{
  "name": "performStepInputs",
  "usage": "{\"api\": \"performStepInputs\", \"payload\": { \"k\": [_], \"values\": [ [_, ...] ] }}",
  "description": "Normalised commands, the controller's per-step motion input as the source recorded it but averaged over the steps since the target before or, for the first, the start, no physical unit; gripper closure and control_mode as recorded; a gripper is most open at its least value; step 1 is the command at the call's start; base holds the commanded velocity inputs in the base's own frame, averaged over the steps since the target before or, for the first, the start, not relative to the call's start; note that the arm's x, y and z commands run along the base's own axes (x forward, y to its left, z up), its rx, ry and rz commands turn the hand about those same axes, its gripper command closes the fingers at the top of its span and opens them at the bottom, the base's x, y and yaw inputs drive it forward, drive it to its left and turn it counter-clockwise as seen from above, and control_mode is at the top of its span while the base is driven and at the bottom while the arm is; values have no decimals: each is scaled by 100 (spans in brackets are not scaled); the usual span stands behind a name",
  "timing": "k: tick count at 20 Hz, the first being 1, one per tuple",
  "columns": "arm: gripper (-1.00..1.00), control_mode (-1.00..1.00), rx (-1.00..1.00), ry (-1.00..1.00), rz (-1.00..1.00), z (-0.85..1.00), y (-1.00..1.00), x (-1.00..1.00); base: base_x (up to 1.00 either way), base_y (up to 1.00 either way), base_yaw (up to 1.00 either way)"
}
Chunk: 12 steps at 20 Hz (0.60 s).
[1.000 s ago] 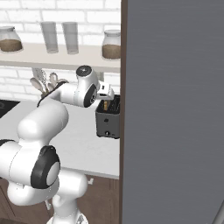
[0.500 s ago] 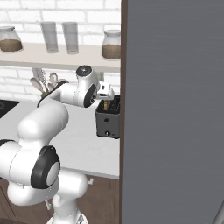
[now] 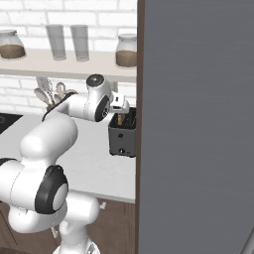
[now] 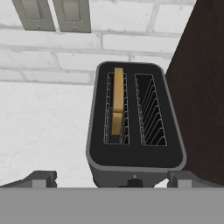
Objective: Start the toaster. Once the lever pops up, take the bread to the plate on the dining counter.
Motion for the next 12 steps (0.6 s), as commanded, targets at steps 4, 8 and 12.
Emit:
{"api": "performStepInputs", "payload": {
  "k": [4, 8, 12],
  "values": [
    [-100, -100, 0, 0, 0, 0, 0, 0, 0, 0, 0],
    [-100, -100, 0, 0, 0, 0, 0, 0, 0, 0, 0],
    [-100, -100, 0, 0, 0, 0, 0, 0, 0, 0, 0]
  ]
}}
